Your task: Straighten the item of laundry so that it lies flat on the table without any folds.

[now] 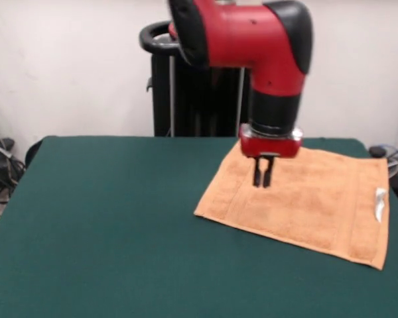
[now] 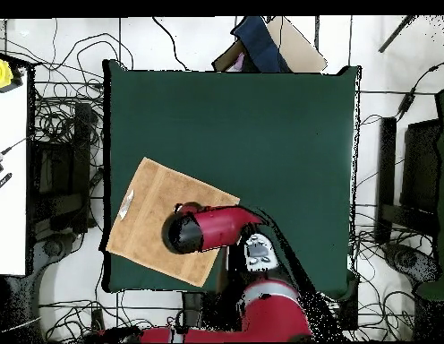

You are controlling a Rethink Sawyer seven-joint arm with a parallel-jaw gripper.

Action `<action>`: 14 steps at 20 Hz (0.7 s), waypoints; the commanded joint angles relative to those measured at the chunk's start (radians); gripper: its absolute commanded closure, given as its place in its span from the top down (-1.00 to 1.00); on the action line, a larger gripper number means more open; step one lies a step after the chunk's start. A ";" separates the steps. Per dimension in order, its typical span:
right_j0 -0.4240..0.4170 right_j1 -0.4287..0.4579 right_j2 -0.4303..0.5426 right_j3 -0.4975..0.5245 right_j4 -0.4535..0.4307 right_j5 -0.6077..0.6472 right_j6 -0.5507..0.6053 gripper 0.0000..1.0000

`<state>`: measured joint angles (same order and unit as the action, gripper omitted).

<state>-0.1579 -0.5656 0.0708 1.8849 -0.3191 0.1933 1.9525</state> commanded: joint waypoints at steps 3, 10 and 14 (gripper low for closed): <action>0.145 0.277 -0.218 -0.076 0.115 -0.241 0.279 -1.00; 0.113 0.487 -0.335 -0.217 0.117 -0.447 0.122 -1.00; 0.095 0.494 -0.360 -0.221 0.070 -0.460 0.056 -1.00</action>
<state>0.0419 -0.3902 -0.1098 1.9125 -0.2822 -0.2008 1.9527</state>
